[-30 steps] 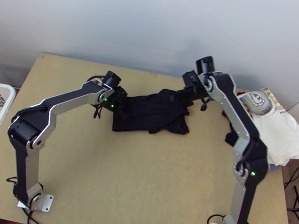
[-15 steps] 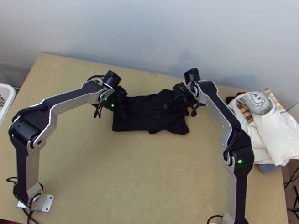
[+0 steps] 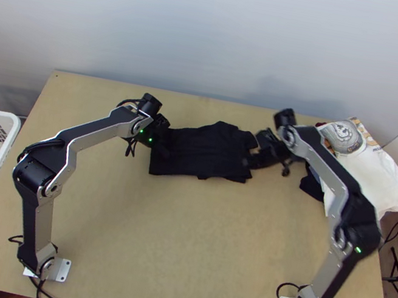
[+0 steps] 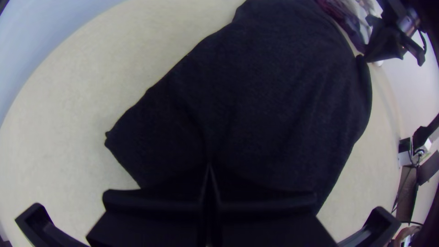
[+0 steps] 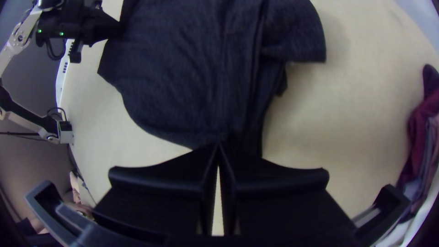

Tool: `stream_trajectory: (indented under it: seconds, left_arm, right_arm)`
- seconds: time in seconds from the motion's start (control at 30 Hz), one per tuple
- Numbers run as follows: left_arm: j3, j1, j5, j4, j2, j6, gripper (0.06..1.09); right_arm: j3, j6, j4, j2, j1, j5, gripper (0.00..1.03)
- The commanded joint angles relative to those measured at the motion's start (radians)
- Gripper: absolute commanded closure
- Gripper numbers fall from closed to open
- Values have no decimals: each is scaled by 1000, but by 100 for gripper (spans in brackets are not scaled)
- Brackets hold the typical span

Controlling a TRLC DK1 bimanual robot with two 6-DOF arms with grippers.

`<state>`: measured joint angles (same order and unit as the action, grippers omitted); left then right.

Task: Fold the t-shirt

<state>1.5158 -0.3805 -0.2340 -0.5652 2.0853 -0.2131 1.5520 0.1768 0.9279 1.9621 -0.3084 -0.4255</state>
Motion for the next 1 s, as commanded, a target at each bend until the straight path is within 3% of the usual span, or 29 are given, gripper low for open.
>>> stream_trajectory:
  seconds: [0.0,0.13,0.23,0.3,0.37,0.5,0.97]
  left_arm:
    - [6,0,1,-7,-4,0,104]
    - [-6,-5,-1,-22,-19,-9,101]
    - [-2,-9,-11,-47,-36,-5,75]
    - [17,-14,-10,-88,-42,-3,47]
    - [49,-15,-11,-144,-42,3,30]
    - [67,-12,-11,-167,-64,17,13]
    - [205,-17,-45,-305,-133,50,11]
  right_arm:
    - [-204,-7,-1,-207,55,-1,87]
    - [-153,-65,0,-189,80,-7,59]
    - [-70,-91,5,-131,84,-30,32]
    - [-7,-94,15,-75,84,-30,15]
    - [54,-102,17,-22,84,-32,12]
    - [166,-119,31,90,84,-71,9]
    - [347,-122,68,327,65,-190,8]
